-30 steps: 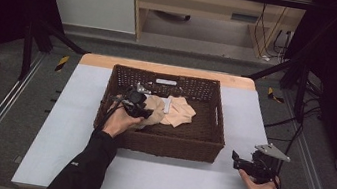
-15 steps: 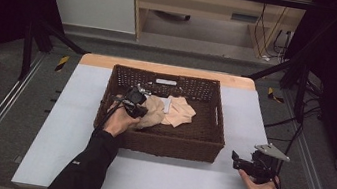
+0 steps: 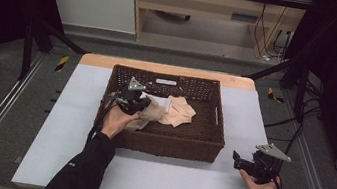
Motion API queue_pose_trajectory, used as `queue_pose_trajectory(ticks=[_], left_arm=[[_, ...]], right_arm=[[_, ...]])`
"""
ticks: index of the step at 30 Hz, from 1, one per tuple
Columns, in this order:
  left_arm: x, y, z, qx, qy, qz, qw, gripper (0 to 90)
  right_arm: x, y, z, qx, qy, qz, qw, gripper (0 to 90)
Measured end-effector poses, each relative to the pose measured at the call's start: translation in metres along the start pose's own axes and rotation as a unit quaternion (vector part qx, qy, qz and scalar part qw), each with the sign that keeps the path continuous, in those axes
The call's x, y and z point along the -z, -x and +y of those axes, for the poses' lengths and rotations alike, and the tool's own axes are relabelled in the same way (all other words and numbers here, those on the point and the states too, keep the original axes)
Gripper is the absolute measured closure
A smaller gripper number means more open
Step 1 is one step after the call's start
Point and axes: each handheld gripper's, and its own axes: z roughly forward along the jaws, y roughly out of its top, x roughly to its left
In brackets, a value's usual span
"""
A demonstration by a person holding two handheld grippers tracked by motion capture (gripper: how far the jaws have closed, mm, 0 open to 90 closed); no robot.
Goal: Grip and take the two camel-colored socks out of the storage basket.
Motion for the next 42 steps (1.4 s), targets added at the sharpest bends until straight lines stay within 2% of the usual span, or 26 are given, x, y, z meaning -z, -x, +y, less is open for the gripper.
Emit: queue_pose_trajectory(ticks=[3, 7, 11, 14, 15, 16, 17, 21, 23, 24, 27, 29, 30, 35, 38, 39, 42], left_arm=[[0.006, 0.0, 0.003, 0.006, 0.031, 0.0, 0.9995, 88.6], [0.018, 0.005, 0.013, -0.005, 0.07, 0.002, 0.9975, 88.6], [0.029, 0.009, 0.021, -0.015, 0.083, 0.007, 0.9964, 88.7], [0.043, 0.013, 0.028, -0.016, 0.112, 0.007, 0.9936, 88.6], [0.053, 0.015, 0.033, -0.011, 0.13, 0.003, 0.9914, 88.6], [0.053, 0.015, 0.033, -0.011, 0.13, 0.003, 0.9914, 88.6], [0.061, 0.017, 0.035, -0.012, 0.142, 0.003, 0.9897, 88.7], [0.073, 0.021, 0.039, -0.016, 0.151, 0.004, 0.9884, 88.6], [0.083, 0.023, 0.04, -0.016, 0.164, 0.003, 0.9863, 88.6], [0.083, 0.023, 0.04, -0.016, 0.164, 0.003, 0.9863, 88.6], [0.093, 0.027, 0.041, -0.014, 0.173, -0.006, 0.9847, 88.6], [0.102, 0.032, 0.041, -0.015, 0.184, -0.014, 0.9826, 88.7], [0.102, 0.032, 0.041, -0.015, 0.184, -0.014, 0.9826, 88.7], [0.121, 0.043, 0.038, -0.029, 0.192, -0.02, 0.9808, 88.6], [0.126, 0.046, 0.036, -0.032, 0.195, -0.023, 0.98, 88.6], [0.132, 0.05, 0.034, -0.037, 0.199, -0.027, 0.9789, 88.6], [0.138, 0.054, 0.031, -0.041, 0.202, -0.034, 0.9779, 88.6]], right_arm=[[-0.001, 0.0, 0.0, 0.002, -0.002, -0.001, 1.0, 7.6], [0.0, 0.0, 0.0, 0.0, -0.002, 0.0, 1.0, 7.7], [0.001, 0.001, 0.0, -0.001, 0.001, -0.002, 1.0, 7.7], [0.001, 0.001, 0.0, -0.001, 0.002, -0.002, 1.0, 7.7], [0.001, 0.001, 0.0, -0.001, 0.003, -0.002, 1.0, 7.7], [0.001, 0.001, 0.0, -0.001, 0.003, -0.002, 1.0, 7.7], [0.001, 0.001, 0.0, -0.003, 0.003, -0.001, 1.0, 7.7], [0.002, 0.002, 0.0, -0.002, 0.003, -0.001, 1.0, 7.6], [0.003, 0.002, 0.0, -0.003, 0.005, -0.002, 1.0, 7.6], [0.003, 0.002, 0.0, -0.003, 0.005, -0.002, 1.0, 7.6], [0.003, 0.002, 0.0, 0.001, 0.003, -0.003, 1.0, 7.6], [0.003, 0.001, 0.0, 0.0, 0.003, -0.003, 1.0, 7.6], [0.003, 0.001, 0.0, 0.0, 0.003, -0.003, 1.0, 7.6], [0.005, 0.002, 0.0, -0.003, 0.008, -0.004, 1.0, 7.4], [0.006, 0.002, 0.0, -0.004, 0.008, -0.002, 1.0, 7.4], [0.007, 0.002, 0.0, -0.003, 0.008, -0.003, 1.0, 7.4], [0.007, 0.003, 0.0, -0.003, 0.009, -0.004, 0.9999, 7.3]])
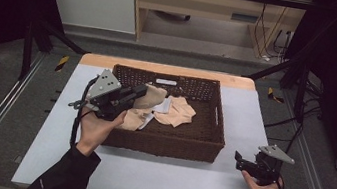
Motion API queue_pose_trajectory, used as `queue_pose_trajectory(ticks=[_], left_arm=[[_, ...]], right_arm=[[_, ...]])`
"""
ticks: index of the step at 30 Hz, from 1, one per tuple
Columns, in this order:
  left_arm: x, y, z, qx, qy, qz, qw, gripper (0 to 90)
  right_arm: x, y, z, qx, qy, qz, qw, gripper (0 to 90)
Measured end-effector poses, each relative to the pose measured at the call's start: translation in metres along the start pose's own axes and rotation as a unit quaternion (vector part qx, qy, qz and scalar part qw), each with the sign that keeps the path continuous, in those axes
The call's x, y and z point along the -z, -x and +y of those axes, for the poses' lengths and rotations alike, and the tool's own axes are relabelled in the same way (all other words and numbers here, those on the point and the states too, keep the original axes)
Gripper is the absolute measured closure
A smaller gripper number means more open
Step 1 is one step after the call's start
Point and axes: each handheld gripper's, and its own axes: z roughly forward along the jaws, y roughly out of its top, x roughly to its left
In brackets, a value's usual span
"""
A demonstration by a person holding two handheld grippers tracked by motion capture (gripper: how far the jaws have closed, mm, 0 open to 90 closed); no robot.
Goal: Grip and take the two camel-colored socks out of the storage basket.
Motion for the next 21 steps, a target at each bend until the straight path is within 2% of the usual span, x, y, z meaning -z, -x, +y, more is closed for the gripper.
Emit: queue_pose_trajectory(ticks=[3, 8, 9, 13, 21], left_arm=[[0.012, 0.01, -0.003, -0.01, 0.003, -0.013, 0.9999, 88.6], [0.023, 0.018, -0.007, -0.013, 0.01, -0.024, 0.9996, 88.6], [0.03, 0.022, -0.01, -0.017, 0.016, -0.03, 0.9993, 88.6], [0.037, 0.027, -0.015, -0.015, 0.021, -0.037, 0.999, 88.6], [0.056, 0.038, -0.038, -0.006, 0.016, -0.053, 0.9984, 88.6]], right_arm=[[0.0, 0.0, 0.0, 0.0, -0.002, 0.0, 1.0, 7.3], [0.0, 0.0, 0.0, 0.002, -0.002, 0.001, 1.0, 7.3], [0.0, 0.0, -0.001, 0.0, -0.003, 0.001, 1.0, 7.3], [0.0, -0.001, -0.001, 0.0, -0.005, 0.003, 1.0, 7.2], [0.0, -0.001, -0.001, 0.0, -0.005, 0.002, 1.0, 7.2]])
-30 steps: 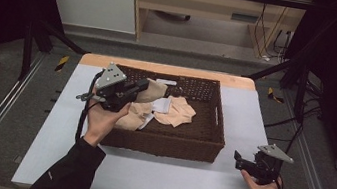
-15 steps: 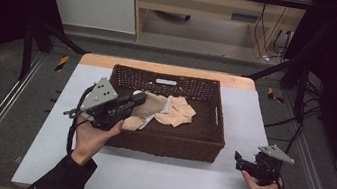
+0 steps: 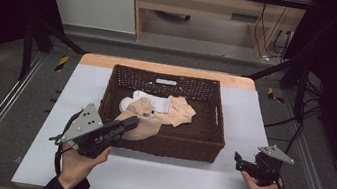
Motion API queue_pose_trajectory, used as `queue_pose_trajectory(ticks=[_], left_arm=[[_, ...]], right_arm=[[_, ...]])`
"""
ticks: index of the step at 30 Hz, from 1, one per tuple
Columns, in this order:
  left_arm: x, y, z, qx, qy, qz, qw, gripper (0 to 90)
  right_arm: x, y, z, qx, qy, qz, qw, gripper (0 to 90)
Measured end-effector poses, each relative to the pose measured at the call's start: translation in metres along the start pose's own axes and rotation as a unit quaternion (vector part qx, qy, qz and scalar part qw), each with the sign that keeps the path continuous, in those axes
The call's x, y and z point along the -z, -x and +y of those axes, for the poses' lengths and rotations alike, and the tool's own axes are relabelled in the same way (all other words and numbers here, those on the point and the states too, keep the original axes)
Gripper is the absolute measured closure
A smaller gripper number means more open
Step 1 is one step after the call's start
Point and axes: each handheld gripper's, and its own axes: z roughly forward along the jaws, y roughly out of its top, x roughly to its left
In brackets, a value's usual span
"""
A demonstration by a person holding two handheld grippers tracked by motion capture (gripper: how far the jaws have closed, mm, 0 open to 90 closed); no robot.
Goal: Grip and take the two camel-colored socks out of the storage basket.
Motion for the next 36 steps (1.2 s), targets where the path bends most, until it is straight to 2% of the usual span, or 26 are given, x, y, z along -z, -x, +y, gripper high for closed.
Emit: queue_pose_trajectory(ticks=[9, 10, 11, 13, 14, 15, 16, 17, 18, 19, 20, 21, 22, 23, 24, 25, 27, 28, 29, 30, 31, 32, 33, 34, 35, 36], left_arm=[[0.009, 0.014, -0.016, -0.011, -0.027, -0.014, 0.9995, 88.6], [0.009, 0.016, -0.024, -0.014, -0.042, -0.016, 0.9989, 88.6], [0.009, 0.016, -0.024, -0.014, -0.042, -0.016, 0.9989, 88.6], [0.008, 0.018, -0.035, -0.01, -0.057, -0.018, 0.9982, 88.5], [0.006, 0.017, -0.045, -0.002, -0.068, -0.022, 0.9974, 88.5], [0.006, 0.017, -0.045, -0.002, -0.068, -0.022, 0.9974, 88.5], [0.001, 0.017, -0.056, 0.002, -0.091, -0.024, 0.9956, 88.5], [0.001, 0.017, -0.056, 0.002, -0.091, -0.024, 0.9956, 88.5], [-0.004, 0.019, -0.066, 0.006, -0.108, -0.028, 0.9938, 88.5], [-0.004, 0.019, -0.066, 0.006, -0.108, -0.028, 0.9938, 88.5], [-0.009, 0.021, -0.075, 0.006, -0.126, -0.032, 0.9915, 88.5], [-0.009, 0.021, -0.075, 0.006, -0.126, -0.032, 0.9915, 88.5], [-0.014, 0.022, -0.084, 0.003, -0.141, -0.033, 0.9894, 88.5], [-0.014, 0.022, -0.084, 0.003, -0.141, -0.033, 0.9894, 88.5], [-0.019, 0.021, -0.093, 0.004, -0.159, -0.034, 0.9866, 88.5], [-0.019, 0.021, -0.093, 0.004, -0.159, -0.034, 0.9866, 88.4], [-0.024, 0.021, -0.103, 0.007, -0.178, -0.034, 0.9835, 88.3], [-0.029, 0.021, -0.112, 0.013, -0.191, -0.041, 0.9806, 88.2], [-0.029, 0.021, -0.112, 0.013, -0.191, -0.041, 0.9806, 88.1], [-0.033, 0.022, -0.117, 0.005, -0.202, -0.04, 0.9785, 88.0], [-0.033, 0.022, -0.117, 0.005, -0.202, -0.04, 0.9785, 87.9], [-0.037, 0.022, -0.122, 0.0, -0.21, -0.035, 0.9772, 87.4], [-0.037, 0.022, -0.122, 0.0, -0.21, -0.035, 0.9772, 86.4], [-0.04, 0.021, -0.126, 0.001, -0.217, -0.032, 0.9757, 83.9], [-0.04, 0.021, -0.126, 0.001, -0.217, -0.032, 0.9757, 81.8], [-0.04, 0.02, -0.127, 0.004, -0.223, -0.029, 0.9743, 80.2]], right_arm=[[0.001, 0.0, 0.0, -0.001, -0.001, 0.001, 1.0, 7.2], [0.001, 0.0, 0.0, 0.0, -0.001, 0.002, 1.0, 7.2], [0.001, 0.0, 0.0, 0.0, -0.001, 0.002, 1.0, 7.2], [0.001, 0.0, -0.001, 0.001, -0.002, 0.001, 1.0, 7.2], [0.001, 0.0, -0.001, 0.0, -0.002, 0.002, 1.0, 7.2], [0.001, 0.0, -0.001, 0.0, -0.002, 0.002, 1.0, 7.2], [0.001, 0.0, -0.001, 0.0, -0.003, 0.003, 1.0, 7.3], [0.001, 0.0, -0.001, 0.0, -0.003, 0.003, 1.0, 7.3], [0.001, -0.001, -0.001, 0.0, -0.004, 0.003, 1.0, 7.3], [0.001, -0.001, -0.001, 0.0, -0.004, 0.003, 1.0, 7.3], [0.001, -0.001, -0.001, 0.001, -0.003, 0.004, 1.0, 7.3], [0.001, -0.001, -0.001, 0.001, -0.003, 0.004, 1.0, 7.3], [0.001, -0.001, -0.001, 0.001, -0.005, 0.005, 1.0, 7.2], [0.001, -0.001, -0.001, 0.001, -0.005, 0.005, 1.0, 7.2], [0.0, -0.001, -0.002, 0.004, -0.008, 0.004, 1.0, 7.3], [0.0, -0.001, -0.002, 0.004, -0.008, 0.004, 1.0, 7.3], [0.0, -0.001, -0.002, 0.008, -0.009, 0.006, 0.9999, 7.3], [0.0, -0.001, -0.002, 0.009, -0.009, 0.006, 0.9999, 7.3], [0.0, -0.001, -0.002, 0.009, -0.009, 0.006, 0.9999, 7.3], [0.0, -0.002, -0.002, 0.009, -0.011, 0.007, 0.9999, 7.2], [0.0, -0.002, -0.002, 0.009, -0.011, 0.007, 0.9999, 7.2], [0.0, -0.002, -0.002, 0.009, -0.012, 0.007, 0.9999, 7.2], [-0.001, -0.002, -0.003, 0.01, -0.012, 0.007, 0.9999, 7.3], [-0.001, -0.002, -0.003, 0.011, -0.012, 0.007, 0.9998, 7.3], [-0.001, -0.002, -0.003, 0.012, -0.012, 0.007, 0.9998, 7.3], [-0.001, -0.003, -0.003, 0.012, -0.013, 0.008, 0.9998, 7.3]])
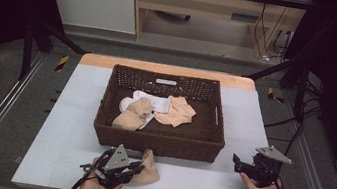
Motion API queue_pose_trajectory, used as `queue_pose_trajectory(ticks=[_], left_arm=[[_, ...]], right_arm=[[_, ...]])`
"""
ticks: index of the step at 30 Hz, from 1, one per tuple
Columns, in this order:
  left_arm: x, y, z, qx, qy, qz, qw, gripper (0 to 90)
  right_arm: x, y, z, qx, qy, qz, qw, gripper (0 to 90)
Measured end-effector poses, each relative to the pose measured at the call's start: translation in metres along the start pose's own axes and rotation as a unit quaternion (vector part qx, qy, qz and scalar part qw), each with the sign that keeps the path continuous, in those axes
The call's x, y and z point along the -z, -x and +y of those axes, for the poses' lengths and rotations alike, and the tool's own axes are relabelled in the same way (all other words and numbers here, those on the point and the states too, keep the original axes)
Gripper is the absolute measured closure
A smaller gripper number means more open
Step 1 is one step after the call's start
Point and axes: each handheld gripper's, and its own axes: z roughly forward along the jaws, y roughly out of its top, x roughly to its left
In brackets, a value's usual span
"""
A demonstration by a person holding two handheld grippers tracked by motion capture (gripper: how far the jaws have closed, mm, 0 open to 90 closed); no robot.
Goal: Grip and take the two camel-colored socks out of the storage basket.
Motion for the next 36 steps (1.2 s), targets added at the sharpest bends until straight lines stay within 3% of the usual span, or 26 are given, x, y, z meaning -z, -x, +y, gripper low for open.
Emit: queue_pose_trajectory(ticks=[5, 9, 12, 17, 18, 23, 27, 28, 31, 33, 36], left_arm=[[0.007, -0.002, 0.004, 0.01, 0.023, 0.012, 0.9996, 67.4], [0.021, -0.005, 0.011, 0.019, 0.051, 0.025, 0.9982, 62.8], [0.036, -0.012, 0.02, 0.03, 0.081, 0.044, 0.9953, 60.6], [0.047, -0.021, 0.027, 0.04, 0.1, 0.063, 0.9922, 59.5], [0.051, -0.026, 0.033, 0.041, 0.11, 0.071, 0.9905, 59.4], [0.056, -0.034, 0.043, 0.043, 0.123, 0.085, 0.9878, 56.8], [0.058, -0.047, 0.057, 0.045, 0.131, 0.091, 0.9861, 53.5], [0.057, -0.055, 0.065, 0.048, 0.135, 0.096, 0.985, 52.7], [0.058, -0.061, 0.072, 0.049, 0.137, 0.101, 0.9842, 51.1], [0.058, -0.068, 0.081, 0.043, 0.139, 0.111, 0.9831, 50.3], [0.056, -0.081, 0.097, 0.051, 0.142, 0.125, 0.9806, 48.1]], right_arm=[[0.0, 0.001, 0.0, -0.002, 0.0, 0.0, 1.0, 7.2], [0.0, 0.001, 0.0, -0.003, 0.001, 0.0, 1.0, 7.2], [0.0, 0.001, 0.0, -0.002, -0.001, 0.001, 1.0, 7.1], [0.0, 0.002, 0.0, -0.004, 0.001, 0.0, 1.0, 6.7], [0.0, 0.002, 0.0, -0.004, 0.001, 0.001, 1.0, 6.7], [0.0, 0.001, 0.0, -0.005, 0.0, 0.002, 1.0, 6.7], [0.0, 0.002, 0.001, -0.01, 0.002, 0.004, 0.9999, 6.5], [0.001, 0.003, 0.001, -0.011, 0.003, 0.004, 0.9999, 6.4], [0.001, 0.003, 0.001, -0.011, 0.004, 0.004, 0.9999, 6.4], [0.001, 0.002, 0.001, -0.011, 0.005, 0.005, 0.9999, 6.4], [0.001, 0.003, 0.002, -0.009, 0.008, 0.005, 0.9999, 6.4]])
